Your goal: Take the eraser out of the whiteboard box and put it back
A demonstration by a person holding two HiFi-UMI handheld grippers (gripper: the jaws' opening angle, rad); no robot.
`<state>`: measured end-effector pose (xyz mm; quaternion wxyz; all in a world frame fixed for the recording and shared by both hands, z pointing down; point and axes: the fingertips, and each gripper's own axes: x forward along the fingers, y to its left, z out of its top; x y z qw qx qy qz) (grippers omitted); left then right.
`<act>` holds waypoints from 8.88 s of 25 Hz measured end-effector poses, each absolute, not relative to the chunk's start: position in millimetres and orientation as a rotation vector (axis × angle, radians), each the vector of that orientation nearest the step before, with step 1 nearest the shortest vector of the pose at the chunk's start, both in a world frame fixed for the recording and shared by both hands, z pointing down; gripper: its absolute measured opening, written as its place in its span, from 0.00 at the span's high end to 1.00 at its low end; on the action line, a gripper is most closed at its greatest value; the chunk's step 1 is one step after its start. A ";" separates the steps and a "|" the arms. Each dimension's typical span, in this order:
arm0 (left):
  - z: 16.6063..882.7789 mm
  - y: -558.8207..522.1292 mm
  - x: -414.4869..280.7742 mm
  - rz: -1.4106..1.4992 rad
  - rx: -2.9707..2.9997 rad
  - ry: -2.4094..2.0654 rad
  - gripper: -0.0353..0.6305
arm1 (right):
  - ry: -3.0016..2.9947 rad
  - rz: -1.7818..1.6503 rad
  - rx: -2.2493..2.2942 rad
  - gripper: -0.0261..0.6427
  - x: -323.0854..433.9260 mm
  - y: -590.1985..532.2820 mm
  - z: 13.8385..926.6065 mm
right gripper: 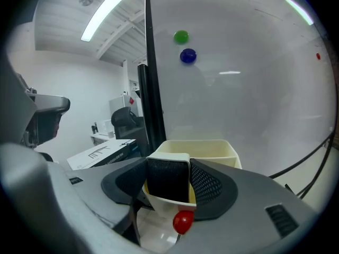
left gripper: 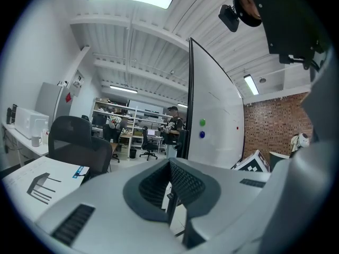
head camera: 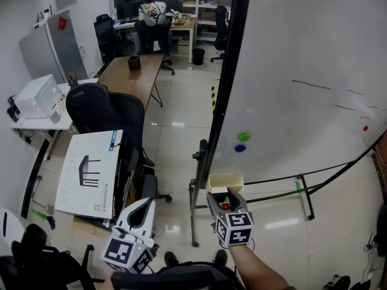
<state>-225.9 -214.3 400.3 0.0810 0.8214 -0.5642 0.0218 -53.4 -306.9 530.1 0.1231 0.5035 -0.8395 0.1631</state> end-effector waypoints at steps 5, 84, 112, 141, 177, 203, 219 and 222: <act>399.6 -213.3 -226.3 0.050 2.436 -1.687 0.91 | -2.471 0.519 1.486 0.55 -50.8 -306.5 527.9; 303.4 57.5 -78.8 -0.026 2.599 -1.765 0.92 | -2.894 -0.012 1.473 0.56 185.0 28.9 249.8; 312.0 43.6 -130.9 -0.051 2.564 -1.736 0.92 | -2.867 -0.042 1.501 0.56 132.7 17.4 243.5; 343.5 -147.9 -129.9 0.007 2.429 -1.833 0.91 | -2.945 0.080 1.271 0.56 79.6 -230.6 296.1; 403.1 -268.9 -169.6 0.105 2.476 -1.577 0.91 | -2.570 0.301 1.347 0.56 -32.3 -353.1 478.1; 425.0 -264.7 -142.2 0.106 2.474 -1.519 0.91 | -2.319 0.536 1.292 0.56 -31.4 -349.5 511.2; 435.3 -254.5 -136.5 0.127 2.458 -1.498 0.91 | -2.155 0.636 1.192 0.56 -28.1 -346.6 530.6; 436.7 -249.9 -135.1 0.130 2.462 -1.488 0.91 | -2.127 0.710 1.178 0.56 -27.3 -345.9 532.9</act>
